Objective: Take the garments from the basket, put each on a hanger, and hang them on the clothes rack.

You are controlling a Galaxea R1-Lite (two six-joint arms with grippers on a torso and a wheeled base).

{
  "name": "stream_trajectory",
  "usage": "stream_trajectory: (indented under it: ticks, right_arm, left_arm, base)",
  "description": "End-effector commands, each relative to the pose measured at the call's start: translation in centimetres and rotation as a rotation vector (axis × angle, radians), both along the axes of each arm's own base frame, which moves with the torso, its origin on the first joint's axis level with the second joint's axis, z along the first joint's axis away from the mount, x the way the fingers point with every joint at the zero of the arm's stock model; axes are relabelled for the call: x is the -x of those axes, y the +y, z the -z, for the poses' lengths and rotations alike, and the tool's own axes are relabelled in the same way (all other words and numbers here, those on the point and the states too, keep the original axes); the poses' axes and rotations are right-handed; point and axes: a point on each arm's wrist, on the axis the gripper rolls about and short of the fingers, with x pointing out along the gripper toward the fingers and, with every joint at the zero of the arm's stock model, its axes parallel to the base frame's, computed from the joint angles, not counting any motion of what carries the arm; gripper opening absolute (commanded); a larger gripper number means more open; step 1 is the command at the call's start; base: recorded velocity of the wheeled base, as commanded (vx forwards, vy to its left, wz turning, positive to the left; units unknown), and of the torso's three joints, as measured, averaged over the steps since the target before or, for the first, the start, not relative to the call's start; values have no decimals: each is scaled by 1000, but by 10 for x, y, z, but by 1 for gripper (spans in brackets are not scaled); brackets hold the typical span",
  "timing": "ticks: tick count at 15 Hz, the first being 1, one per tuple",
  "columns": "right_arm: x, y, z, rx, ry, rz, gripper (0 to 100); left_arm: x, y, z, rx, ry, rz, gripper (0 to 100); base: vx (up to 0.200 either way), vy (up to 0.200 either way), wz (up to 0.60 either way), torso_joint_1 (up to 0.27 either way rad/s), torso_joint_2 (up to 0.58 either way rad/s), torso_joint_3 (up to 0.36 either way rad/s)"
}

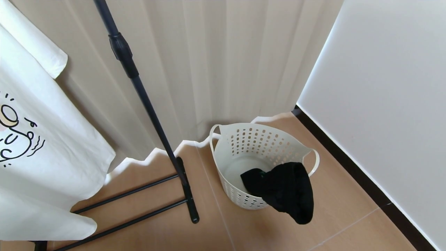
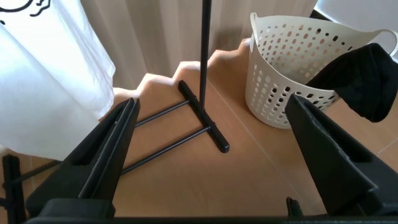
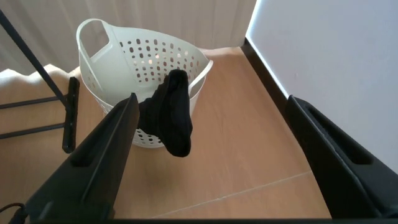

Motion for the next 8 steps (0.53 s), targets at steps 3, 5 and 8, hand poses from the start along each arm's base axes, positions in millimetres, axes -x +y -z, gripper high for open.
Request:
stream_trajectory:
  ticks: [3,5,8]
  right_arm:
    - [0,0,0,-4,-2,2,100]
    - [0,0,0,-4,-2,4,100]
    - [0,0,0,4,-1,4,100]
  left_arm:
    - [0,0,0,0,2,0,100]
    - [0,0,0,0,2,0,100]
    - [0,0,0,1,2,0,100]
  base:
    - [0,0,0,4,2,-194]
    - [0,0,0,2,2,-198]
    - [0,0,0,2,4,-191]
